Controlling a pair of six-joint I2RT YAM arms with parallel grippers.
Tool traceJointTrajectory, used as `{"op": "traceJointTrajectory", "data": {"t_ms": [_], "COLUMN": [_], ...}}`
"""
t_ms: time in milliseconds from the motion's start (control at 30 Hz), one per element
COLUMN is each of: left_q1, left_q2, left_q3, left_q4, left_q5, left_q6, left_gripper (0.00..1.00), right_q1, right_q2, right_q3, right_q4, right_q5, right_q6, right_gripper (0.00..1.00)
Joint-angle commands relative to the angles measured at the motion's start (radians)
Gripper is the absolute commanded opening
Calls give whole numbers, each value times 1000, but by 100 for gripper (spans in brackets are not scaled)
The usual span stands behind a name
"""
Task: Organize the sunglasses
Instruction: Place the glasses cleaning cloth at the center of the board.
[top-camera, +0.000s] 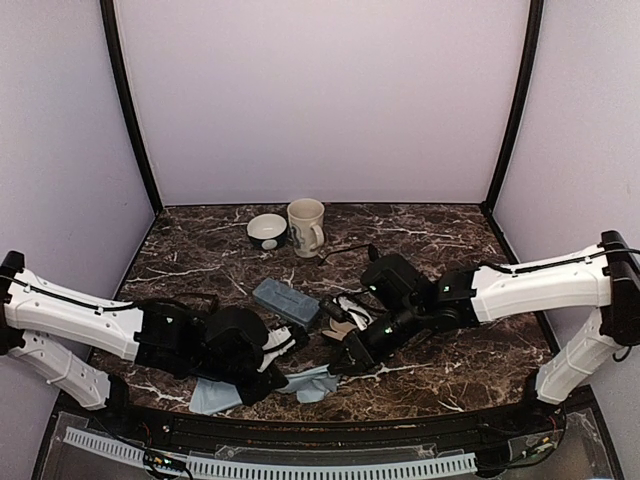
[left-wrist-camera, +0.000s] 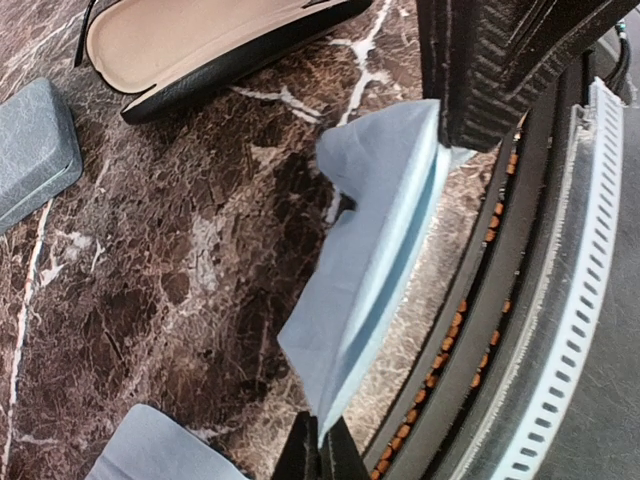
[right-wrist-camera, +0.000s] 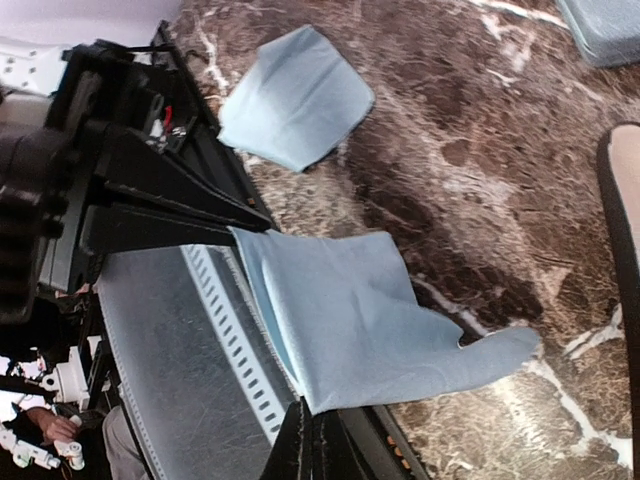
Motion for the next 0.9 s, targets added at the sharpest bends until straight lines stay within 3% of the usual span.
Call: {"op": "traceJointTrajectory", "data": {"t_ms": [0,267,533,867], "left_q1": [-2,42,113,147], "left_q2": [31,31,56,87], "left_q3": [-3,-14,-9,-15], "left_q4": [-13,50,84,77], "left_q5": [-77,-67,-1,63], "left_q6": [-5,-2,21,-18], "left_gripper": [0,0,0,0], "right_q1": [-32,-77,-89,-59], "right_q2": [38,77,135,99], "right_q3": [1,45,127,8], "right_q4": [-7,-84,-147,70], "right_q5": [31,72,149,124], "right_q6": [9,-55,-156,-159], "right_gripper": [0,7,23,35]}}
